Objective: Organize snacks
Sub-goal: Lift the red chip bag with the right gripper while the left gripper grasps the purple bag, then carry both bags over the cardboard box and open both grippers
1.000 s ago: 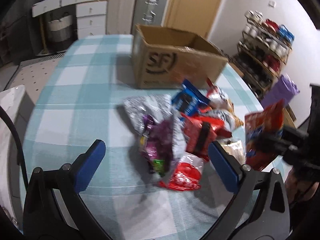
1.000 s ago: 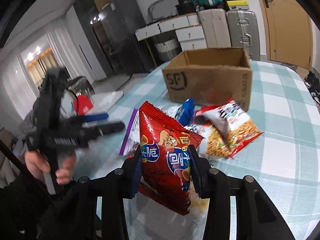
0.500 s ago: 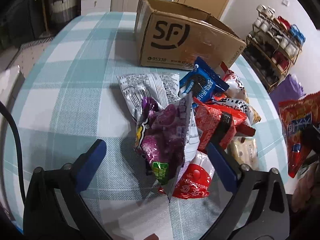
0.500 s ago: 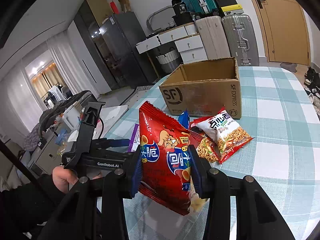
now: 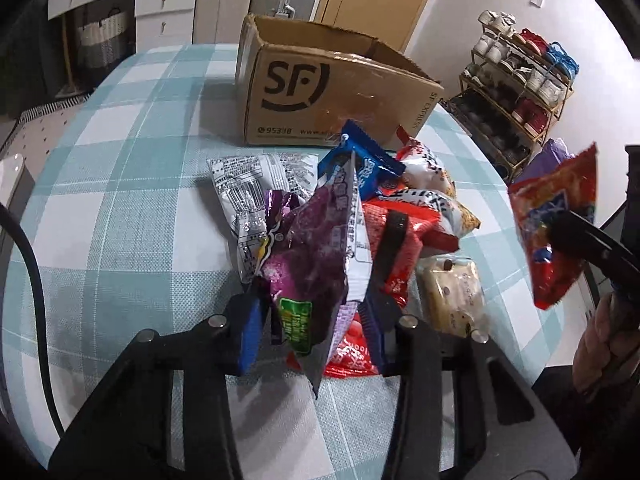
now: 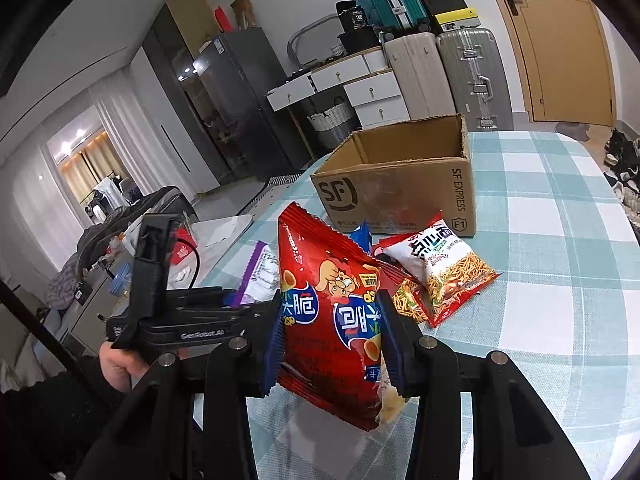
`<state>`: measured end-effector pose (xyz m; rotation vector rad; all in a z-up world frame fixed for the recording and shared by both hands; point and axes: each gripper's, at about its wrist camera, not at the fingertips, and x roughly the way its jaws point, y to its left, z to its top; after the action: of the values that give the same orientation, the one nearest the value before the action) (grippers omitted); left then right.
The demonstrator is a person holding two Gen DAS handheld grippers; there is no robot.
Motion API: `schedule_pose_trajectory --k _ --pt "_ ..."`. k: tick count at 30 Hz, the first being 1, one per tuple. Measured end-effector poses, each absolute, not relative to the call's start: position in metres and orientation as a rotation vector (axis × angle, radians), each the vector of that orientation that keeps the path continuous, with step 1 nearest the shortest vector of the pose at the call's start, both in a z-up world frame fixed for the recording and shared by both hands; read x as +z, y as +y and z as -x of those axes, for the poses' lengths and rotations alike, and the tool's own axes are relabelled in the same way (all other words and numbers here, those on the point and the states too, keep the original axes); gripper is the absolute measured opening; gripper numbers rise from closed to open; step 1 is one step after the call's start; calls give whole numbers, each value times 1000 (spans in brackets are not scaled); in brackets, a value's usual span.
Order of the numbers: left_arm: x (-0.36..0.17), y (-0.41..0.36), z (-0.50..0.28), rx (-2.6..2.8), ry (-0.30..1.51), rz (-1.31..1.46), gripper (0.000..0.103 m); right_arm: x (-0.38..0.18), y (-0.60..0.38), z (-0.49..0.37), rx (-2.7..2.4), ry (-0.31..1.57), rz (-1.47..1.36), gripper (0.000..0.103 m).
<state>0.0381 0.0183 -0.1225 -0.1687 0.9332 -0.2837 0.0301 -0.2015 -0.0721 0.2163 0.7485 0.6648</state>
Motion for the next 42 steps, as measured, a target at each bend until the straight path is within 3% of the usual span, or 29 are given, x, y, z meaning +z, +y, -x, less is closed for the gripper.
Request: schedule_pose_trajectory --k 14,26,42 --pt "-99 28 -13 -269 858 180 37 -69 -200 -25 638 735 -210 42" --pt "-40 10 20 -283 691 135 37 -50 -201 -16 658 649 -255 42" --pt "81 23 8 -351 633 155 37 74 -202 -33 676 502 -282 42"
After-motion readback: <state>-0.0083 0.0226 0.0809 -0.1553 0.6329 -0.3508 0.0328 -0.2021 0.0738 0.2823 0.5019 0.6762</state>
